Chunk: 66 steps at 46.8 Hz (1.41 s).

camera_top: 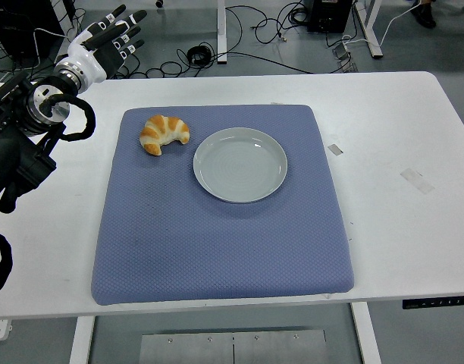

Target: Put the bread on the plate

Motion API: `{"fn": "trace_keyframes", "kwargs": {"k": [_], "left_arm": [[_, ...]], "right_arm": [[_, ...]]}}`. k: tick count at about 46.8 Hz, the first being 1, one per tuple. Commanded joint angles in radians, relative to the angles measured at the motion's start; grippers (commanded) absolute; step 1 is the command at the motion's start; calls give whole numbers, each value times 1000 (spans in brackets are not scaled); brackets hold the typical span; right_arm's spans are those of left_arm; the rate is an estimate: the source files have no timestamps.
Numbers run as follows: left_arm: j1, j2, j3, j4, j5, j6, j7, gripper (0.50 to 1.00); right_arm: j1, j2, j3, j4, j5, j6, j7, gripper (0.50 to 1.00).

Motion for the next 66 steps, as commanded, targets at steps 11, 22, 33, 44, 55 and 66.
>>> {"fn": "trace_keyframes", "kwargs": {"k": [11,22,33,44,55,66], "left_arm": [[-9,0,42,1,12,67,-2,981],[-11,2,42,-1,15,64,-8,983],[-3,0,43,-1,15,61,-9,983],[-12,-2,43,-4,4,61,-7,981],[-55,0,149,-1,15,59,-76,983],[-58,-2,163,-18,3,52,-79,981]], "right_arm": [[0,0,-1,0,0,0,0,1000],[0,0,-1,0,0,0,0,1000],[0,0,-1,0,0,0,0,1000],[0,0,-1,0,0,0,0,1000],[0,0,-1,0,0,0,0,1000],[0,0,-1,0,0,0,0,1000]]}}
